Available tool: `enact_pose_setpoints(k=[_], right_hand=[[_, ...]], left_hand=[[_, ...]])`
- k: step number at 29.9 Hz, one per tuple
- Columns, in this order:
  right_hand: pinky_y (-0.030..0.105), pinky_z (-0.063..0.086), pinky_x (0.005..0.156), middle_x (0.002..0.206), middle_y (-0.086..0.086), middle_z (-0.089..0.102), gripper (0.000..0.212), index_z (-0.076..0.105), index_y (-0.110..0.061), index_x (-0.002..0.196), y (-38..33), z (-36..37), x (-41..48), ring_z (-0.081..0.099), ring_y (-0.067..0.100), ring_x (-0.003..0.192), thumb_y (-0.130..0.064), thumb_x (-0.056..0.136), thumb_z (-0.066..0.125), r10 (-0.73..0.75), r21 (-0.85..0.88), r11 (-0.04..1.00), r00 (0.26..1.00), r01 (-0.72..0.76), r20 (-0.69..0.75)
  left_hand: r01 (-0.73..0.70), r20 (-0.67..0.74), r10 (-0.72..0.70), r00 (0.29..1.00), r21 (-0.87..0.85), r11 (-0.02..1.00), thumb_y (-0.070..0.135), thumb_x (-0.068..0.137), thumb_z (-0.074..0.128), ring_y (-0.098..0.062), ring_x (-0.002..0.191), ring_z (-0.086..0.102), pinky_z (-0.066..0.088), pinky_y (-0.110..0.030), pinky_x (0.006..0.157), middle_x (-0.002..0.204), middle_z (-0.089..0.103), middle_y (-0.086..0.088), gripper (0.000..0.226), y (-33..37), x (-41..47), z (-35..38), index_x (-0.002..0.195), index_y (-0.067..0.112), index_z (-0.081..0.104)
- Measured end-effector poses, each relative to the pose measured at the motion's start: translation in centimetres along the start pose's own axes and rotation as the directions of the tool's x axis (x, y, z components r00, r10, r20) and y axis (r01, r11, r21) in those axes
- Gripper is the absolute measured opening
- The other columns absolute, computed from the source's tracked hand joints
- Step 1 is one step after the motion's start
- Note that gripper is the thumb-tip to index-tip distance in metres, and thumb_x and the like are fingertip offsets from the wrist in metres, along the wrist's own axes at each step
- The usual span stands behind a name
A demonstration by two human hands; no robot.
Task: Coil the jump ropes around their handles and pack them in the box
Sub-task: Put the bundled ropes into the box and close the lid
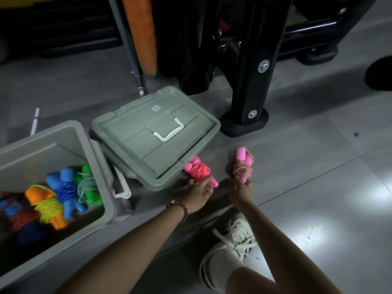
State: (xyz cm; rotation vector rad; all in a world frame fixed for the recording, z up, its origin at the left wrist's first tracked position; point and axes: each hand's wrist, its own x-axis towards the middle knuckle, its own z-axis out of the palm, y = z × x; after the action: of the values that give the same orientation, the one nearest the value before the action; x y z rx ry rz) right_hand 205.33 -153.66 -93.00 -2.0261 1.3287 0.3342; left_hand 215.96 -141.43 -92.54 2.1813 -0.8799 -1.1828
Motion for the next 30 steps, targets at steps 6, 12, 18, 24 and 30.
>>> enact_pose_setpoints(k=[6,12,18,24,30], right_hand=[[0.032,0.039,0.087,0.118,0.028,0.049,0.04,0.058,-0.003,0.121,-0.2,0.4,-0.5,0.049,0.04,0.107,-0.018,0.093,0.035,0.032,0.141,0.99,0.998,-0.023,-0.06],[0.022,0.032,0.068,0.098,0.02,0.061,0.025,0.062,0.0,0.104,-1.4,0.2,-3.3,0.055,0.025,0.087,0.0,0.088,0.043,0.1,0.508,0.862,0.981,-0.002,-0.166],[0.026,0.037,0.065,0.077,0.004,0.053,0.023,0.048,-0.024,0.084,-4.4,1.9,-8.4,0.048,0.017,0.067,-0.002,0.087,0.044,0.391,0.915,0.403,0.908,-0.023,-0.15],[0.023,0.041,0.065,0.094,0.006,0.056,0.022,0.047,-0.014,0.101,-6.8,0.2,-16.0,0.053,0.015,0.076,0.002,0.094,0.034,0.374,0.933,0.36,0.911,0.032,-0.175],[0.037,0.049,0.081,0.105,0.002,0.055,0.014,0.042,-0.02,0.107,-12.0,0.8,-23.4,0.057,0.017,0.088,-0.013,0.096,0.045,0.254,0.92,0.325,0.916,0.22,-0.309]], left_hand=[[-0.024,0.076,0.029,0.997,-0.069,0.997,0.012,0.095,0.046,-0.013,0.119,0.04,0.019,-0.018,0.103,0.128,0.051,-0.001,0.052,0.7,1.5,0.5,0.144,0.014,0.028],[0.075,-0.221,-0.155,0.963,-0.334,0.939,0.002,0.081,0.065,-0.015,0.071,0.05,0.037,-0.023,0.071,0.075,0.057,-0.003,0.02,0.4,0.8,1.8,0.072,0.017,0.055],[0.08,-0.222,-0.159,0.962,-0.329,0.941,0.0,0.086,0.059,-0.01,0.063,0.056,0.037,-0.02,0.059,0.074,0.064,-0.012,0.013,-0.4,-3.7,1.0,0.078,-0.001,0.07],[0.143,-0.089,-0.264,0.96,-0.656,0.741,-0.004,0.084,0.062,-0.015,0.064,0.061,0.049,-0.012,0.052,0.086,0.061,-0.015,0.013,0.9,-10.8,-2.0,0.079,0.007,0.056],[-0.067,-0.137,-0.046,0.989,-0.714,0.697,-0.008,0.079,0.063,-0.019,0.083,0.058,0.054,-0.028,0.07,0.097,0.059,-0.014,0.025,1.1,-21.9,-8.2,0.086,0.014,0.052]])
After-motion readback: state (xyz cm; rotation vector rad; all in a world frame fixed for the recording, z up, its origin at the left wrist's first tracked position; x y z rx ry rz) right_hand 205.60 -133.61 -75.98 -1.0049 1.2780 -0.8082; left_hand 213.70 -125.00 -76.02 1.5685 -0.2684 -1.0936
